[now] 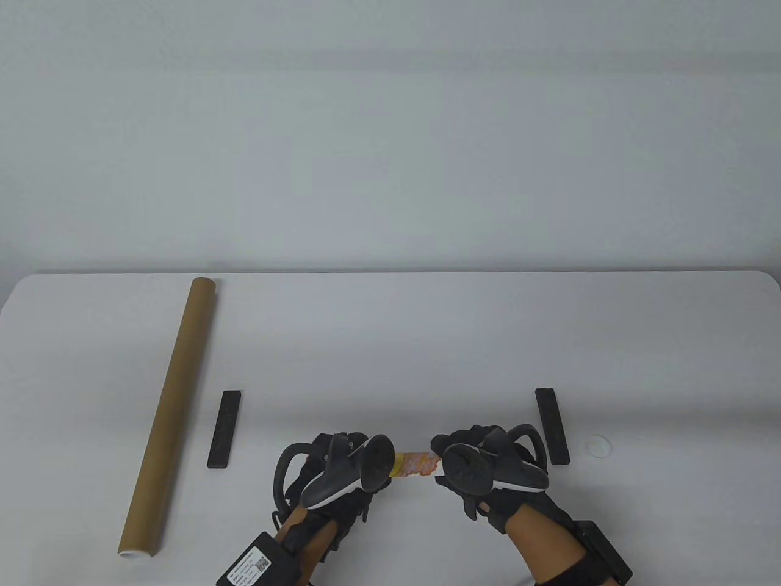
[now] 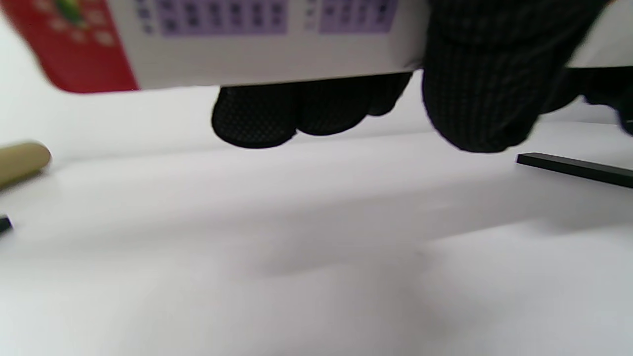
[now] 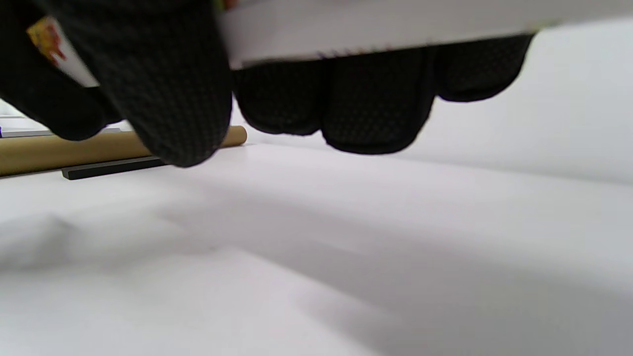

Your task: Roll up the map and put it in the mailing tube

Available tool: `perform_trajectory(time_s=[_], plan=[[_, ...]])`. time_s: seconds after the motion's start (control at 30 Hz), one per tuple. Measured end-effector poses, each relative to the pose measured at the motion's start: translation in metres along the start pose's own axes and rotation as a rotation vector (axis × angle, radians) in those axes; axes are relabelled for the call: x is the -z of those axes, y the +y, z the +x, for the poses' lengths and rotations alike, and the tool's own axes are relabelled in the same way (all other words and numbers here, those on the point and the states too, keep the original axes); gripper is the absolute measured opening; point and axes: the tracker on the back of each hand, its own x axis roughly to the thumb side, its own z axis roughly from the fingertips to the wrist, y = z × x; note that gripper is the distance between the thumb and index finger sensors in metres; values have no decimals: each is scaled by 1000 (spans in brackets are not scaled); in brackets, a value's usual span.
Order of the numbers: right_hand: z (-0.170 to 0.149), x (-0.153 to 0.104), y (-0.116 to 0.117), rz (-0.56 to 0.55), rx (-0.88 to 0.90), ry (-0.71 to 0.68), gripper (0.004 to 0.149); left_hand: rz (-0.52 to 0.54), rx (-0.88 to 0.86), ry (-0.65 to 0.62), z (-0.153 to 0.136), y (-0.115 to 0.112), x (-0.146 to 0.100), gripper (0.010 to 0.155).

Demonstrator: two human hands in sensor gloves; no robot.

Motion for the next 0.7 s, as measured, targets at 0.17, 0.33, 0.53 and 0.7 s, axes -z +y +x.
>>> perform_trajectory(time_s=[0.17,0.33,0.53,0.7], plan=[[-11,2,4,55,133,28,57,118,86,-1,-4,3,-2,63],[-12,3,5,65,129,24,58,145,83,-18,-4,3,-2,52],[-2,4,5,69,53,10,67,150,119,-25,4,5,-4,48],[14,6,2,34,23,-10,71,124,129,-14,14,10,-5,48]])
